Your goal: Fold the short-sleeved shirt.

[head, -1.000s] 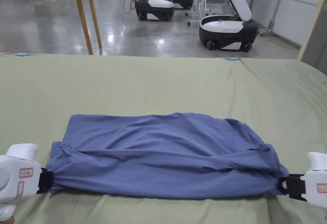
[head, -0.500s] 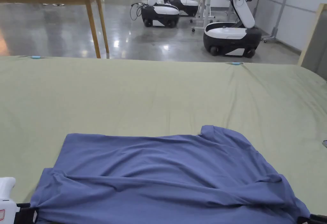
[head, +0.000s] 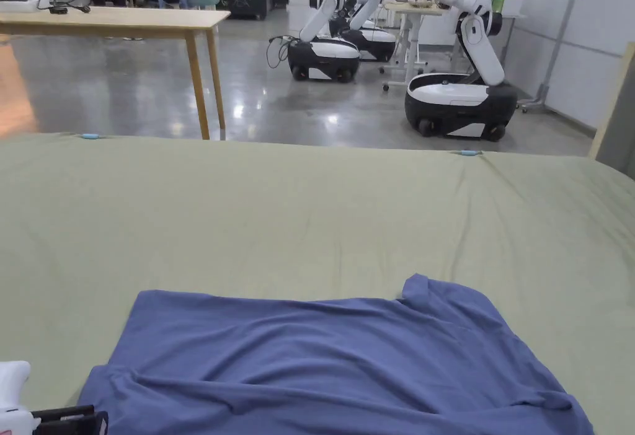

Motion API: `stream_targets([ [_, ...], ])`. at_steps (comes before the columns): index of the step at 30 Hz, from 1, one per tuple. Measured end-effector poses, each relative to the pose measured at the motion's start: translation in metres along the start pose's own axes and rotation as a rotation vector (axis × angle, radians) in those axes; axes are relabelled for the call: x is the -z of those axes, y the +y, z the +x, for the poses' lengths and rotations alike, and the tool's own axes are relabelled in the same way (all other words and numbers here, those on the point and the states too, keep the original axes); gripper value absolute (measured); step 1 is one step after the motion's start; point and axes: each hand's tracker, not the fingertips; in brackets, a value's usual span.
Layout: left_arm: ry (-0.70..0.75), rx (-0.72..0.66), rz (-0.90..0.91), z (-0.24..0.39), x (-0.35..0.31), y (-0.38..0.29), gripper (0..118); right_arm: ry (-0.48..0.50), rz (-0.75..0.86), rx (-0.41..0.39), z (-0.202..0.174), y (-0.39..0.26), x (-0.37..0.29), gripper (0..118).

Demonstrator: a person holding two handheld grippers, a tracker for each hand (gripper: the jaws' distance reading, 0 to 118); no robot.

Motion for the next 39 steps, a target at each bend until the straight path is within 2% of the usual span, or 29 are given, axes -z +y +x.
stream_targets([
  [1,-0.010,-0.003,0.028,0.002,0.001,0.011,93,-0.004,0.007,-0.001,0.000,0.011,0.002,98],
  [2,-0.015,-0.010,0.055,0.004,0.003,0.023,82,-0.017,0.040,0.013,-0.001,0.023,0.002,60],
  [3,-0.020,-0.007,0.050,0.006,0.007,0.034,57,-0.003,0.060,0.024,-0.004,0.035,0.002,11],
  [4,-0.030,-0.001,0.042,0.009,0.013,0.046,9,0.018,0.080,0.044,-0.005,0.048,0.006,0],
  [5,-0.039,0.006,0.048,0.015,0.023,0.060,1,0.032,0.106,0.074,-0.007,0.059,0.015,0],
  [12,-0.008,0.030,0.031,0.036,0.111,0.133,1,0.033,0.066,-0.012,-0.023,0.127,0.090,0],
  [14,0.013,0.030,0.017,0.031,0.143,0.148,9,0.030,0.043,-0.021,-0.024,0.134,0.109,0],
  [15,0.017,0.036,0.018,0.031,0.151,0.154,21,0.035,0.034,-0.026,-0.026,0.134,0.115,0],
  [16,0.025,0.051,0.007,0.031,0.162,0.162,65,0.034,0.028,-0.028,-0.026,0.134,0.121,0],
  [17,0.038,0.057,-0.049,0.032,0.174,0.165,103,0.042,0.027,-0.035,-0.025,0.134,0.126,0],
  [18,0.035,0.064,-0.070,0.033,0.185,0.167,118,0.051,0.027,-0.040,-0.023,0.135,0.131,0],
  [20,0.056,0.090,-0.088,0.036,0.200,0.171,113,0.044,0.013,-0.040,-0.023,0.133,0.137,0],
  [23,0.132,0.125,-0.128,0.040,0.223,0.169,112,0.028,-0.009,-0.044,-0.019,0.133,0.145,0],
  [24,0.123,0.130,-0.137,0.041,0.224,0.168,108,0.027,-0.014,-0.045,-0.017,0.133,0.146,0],
  [25,0.110,0.132,-0.131,0.042,0.222,0.166,92,0.022,-0.018,-0.047,-0.015,0.133,0.148,0],
  [27,0.078,0.138,-0.131,0.047,0.213,0.163,43,0.010,-0.030,-0.061,-0.010,0.135,0.154,0],
  [28,0.060,0.142,-0.113,0.052,0.208,0.161,5,0.004,-0.033,-0.067,-0.009,0.137,0.156,0],
  [30,0.039,0.176,-0.068,0.061,0.195,0.155,3,0.005,-0.046,-0.084,-0.008,0.142,0.159,2],
  [31,0.054,0.176,-0.089,0.061,0.197,0.155,3,0.008,-0.049,-0.087,-0.011,0.145,0.161,21],
  [32,0.050,0.175,-0.100,0.060,0.200,0.156,3,0.017,-0.053,-0.093,-0.012,0.149,0.164,56],
  [33,0.052,0.162,-0.098,0.060,0.199,0.154,3,0.027,-0.065,-0.104,-0.014,0.153,0.170,100],
  [34,0.050,0.143,-0.105,0.058,0.200,0.155,3,0.028,-0.100,-0.121,-0.015,0.157,0.180,118],
  [39,0.039,0.114,-0.110,0.057,0.200,0.154,3,-0.014,-0.199,-0.189,-0.025,0.170,0.225,115],
])
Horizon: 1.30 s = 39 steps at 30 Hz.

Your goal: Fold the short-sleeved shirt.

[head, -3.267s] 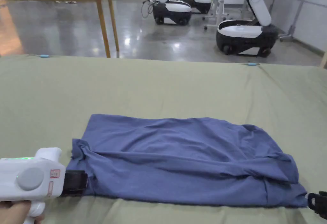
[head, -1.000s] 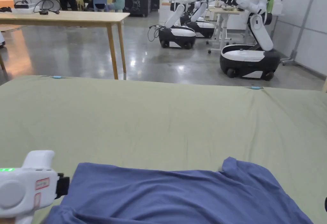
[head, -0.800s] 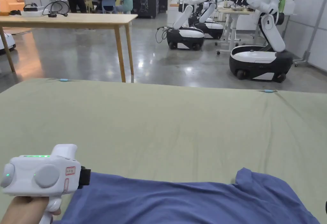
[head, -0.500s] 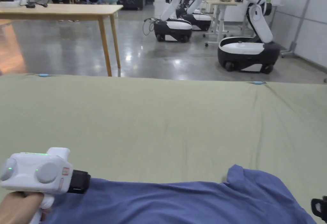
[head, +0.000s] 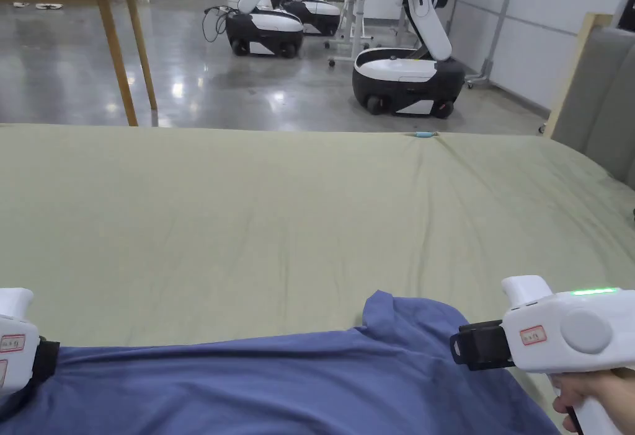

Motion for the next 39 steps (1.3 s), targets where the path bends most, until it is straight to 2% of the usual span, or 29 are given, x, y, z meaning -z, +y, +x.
stream_targets([
  [3,0.001,0.001,-0.006,0.000,0.001,0.001,3,-0.006,-0.029,0.009,0.007,0.009,0.020,105],
  [4,0.001,0.003,-0.008,0.001,0.002,0.001,3,-0.005,-0.052,0.017,0.007,0.010,0.022,94],
  [7,0.003,0.008,-0.008,0.001,0.001,0.001,3,0.002,-0.054,0.030,0.011,0.011,0.025,58],
  [8,0.003,0.009,-0.007,0.001,0.000,0.000,3,0.009,-0.038,0.027,0.010,0.010,0.019,39],
  [9,0.002,0.010,-0.007,0.001,-0.001,0.000,3,0.022,-0.028,0.021,0.010,0.010,0.014,12],
  [10,0.002,0.012,-0.007,0.000,-0.002,0.000,3,0.078,-0.004,0.044,0.010,0.009,0.010,2],
  [11,0.000,0.012,-0.009,-0.001,-0.005,0.000,3,0.039,-0.011,0.042,0.011,0.009,0.005,2],
  [15,-0.010,0.000,0.017,-0.006,-0.027,-0.003,3,0.057,0.036,0.033,0.009,0.004,-0.024,2],
  [23,-0.077,0.003,0.129,-0.024,-0.115,-0.033,3,0.119,0.172,0.057,0.009,-0.029,-0.120,2],
  [27,-0.102,0.004,0.189,-0.030,-0.161,-0.067,3,0.131,0.233,0.033,-0.003,-0.071,-0.170,2],
  [32,-0.130,-0.016,0.254,-0.041,-0.201,-0.124,3,0.137,0.298,0.045,-0.015,-0.138,-0.219,2],
  [39,-0.164,-0.008,0.262,-0.054,-0.213,-0.194,3,0.148,0.291,0.057,-0.020,-0.220,-0.229,2],
])
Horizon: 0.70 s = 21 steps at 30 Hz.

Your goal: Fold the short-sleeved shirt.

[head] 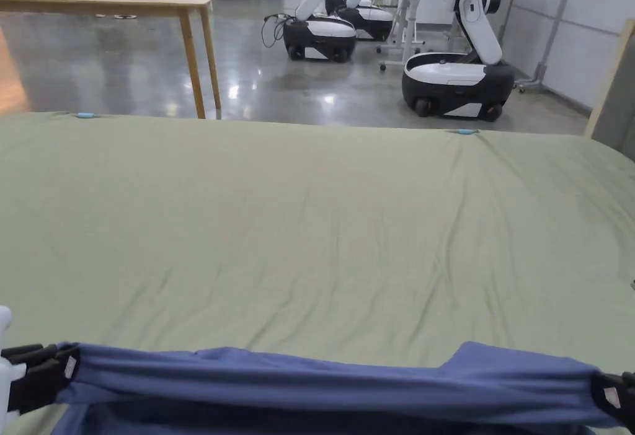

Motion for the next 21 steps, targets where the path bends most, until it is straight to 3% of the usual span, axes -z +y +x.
stream_targets([
  [7,0.004,-0.013,-0.052,0.000,0.005,-0.026,3,0.002,-0.048,0.050,0.001,-0.031,0.016,3],
  [9,0.002,-0.019,-0.061,-0.001,0.008,-0.028,11,0.004,-0.056,0.056,0.002,-0.033,0.021,6],
  [10,0.001,-0.018,-0.063,-0.001,0.009,-0.028,46,-0.002,-0.059,0.053,0.001,-0.033,0.023,33],
  [11,0.011,-0.020,-0.065,-0.001,0.009,-0.028,92,-0.010,-0.059,0.052,0.000,-0.032,0.023,79],
  [12,0.019,-0.029,-0.075,-0.002,0.011,-0.027,118,-0.025,-0.064,0.048,-0.002,-0.031,0.023,116],
  [17,0.098,-0.099,0.032,-0.005,-0.007,-0.016,109,-0.060,0.013,0.045,-0.014,-0.019,0.011,115],
  [20,0.126,-0.129,0.092,0.000,-0.022,-0.012,82,-0.120,0.117,0.008,-0.036,-0.010,0.006,97],
  [21,0.136,-0.121,0.105,0.002,-0.026,-0.010,82,-0.135,0.159,0.014,-0.043,-0.008,0.004,97],
])
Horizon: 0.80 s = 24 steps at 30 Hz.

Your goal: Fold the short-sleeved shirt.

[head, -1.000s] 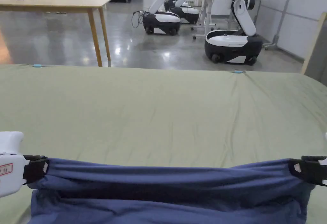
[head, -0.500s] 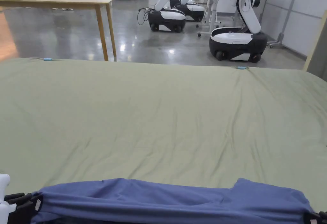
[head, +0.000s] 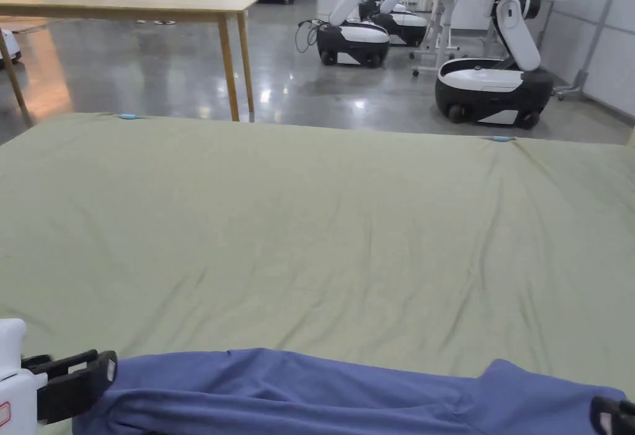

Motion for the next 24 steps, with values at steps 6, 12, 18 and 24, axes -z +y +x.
stream_targets([
  [6,0.034,-0.034,0.058,0.001,-0.014,0.001,0,-0.092,0.207,-0.024,-0.040,-0.005,-0.007,1],
  [12,-0.155,-0.198,-0.128,-0.036,0.009,0.014,0,-0.181,0.382,-0.123,-0.098,0.000,-0.033,1],
  [18,-0.339,-0.305,-0.318,-0.073,0.054,0.022,1,-0.190,0.415,-0.186,-0.121,0.001,-0.048,1],
  [24,-0.567,-0.423,-0.524,-0.095,0.102,0.021,101,-0.152,0.389,-0.143,-0.123,0.000,-0.050,1],
])
